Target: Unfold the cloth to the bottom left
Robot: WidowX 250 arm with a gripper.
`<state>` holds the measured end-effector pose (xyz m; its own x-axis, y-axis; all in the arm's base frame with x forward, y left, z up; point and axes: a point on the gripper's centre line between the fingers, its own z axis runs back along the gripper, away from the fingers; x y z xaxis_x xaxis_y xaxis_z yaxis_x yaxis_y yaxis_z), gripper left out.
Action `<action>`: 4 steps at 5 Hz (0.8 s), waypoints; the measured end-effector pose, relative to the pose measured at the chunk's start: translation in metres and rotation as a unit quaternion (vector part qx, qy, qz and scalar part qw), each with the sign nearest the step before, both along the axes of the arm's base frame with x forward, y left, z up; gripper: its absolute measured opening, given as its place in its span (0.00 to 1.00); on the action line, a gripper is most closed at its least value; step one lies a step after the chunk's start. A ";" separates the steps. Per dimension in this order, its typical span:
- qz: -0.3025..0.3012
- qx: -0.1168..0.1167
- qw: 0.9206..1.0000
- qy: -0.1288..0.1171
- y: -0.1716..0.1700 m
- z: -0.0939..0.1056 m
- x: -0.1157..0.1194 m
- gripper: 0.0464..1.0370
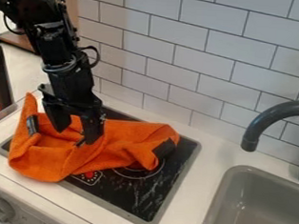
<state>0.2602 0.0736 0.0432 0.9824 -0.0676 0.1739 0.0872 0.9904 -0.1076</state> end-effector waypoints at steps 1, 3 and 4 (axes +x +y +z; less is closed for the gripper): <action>0.005 -0.006 1.000 0.014 -0.002 -0.007 -0.004 0.96; 0.012 0.013 0.999 0.039 0.007 -0.023 -0.003 0.96; 0.019 0.021 0.999 0.046 0.013 -0.028 0.002 0.96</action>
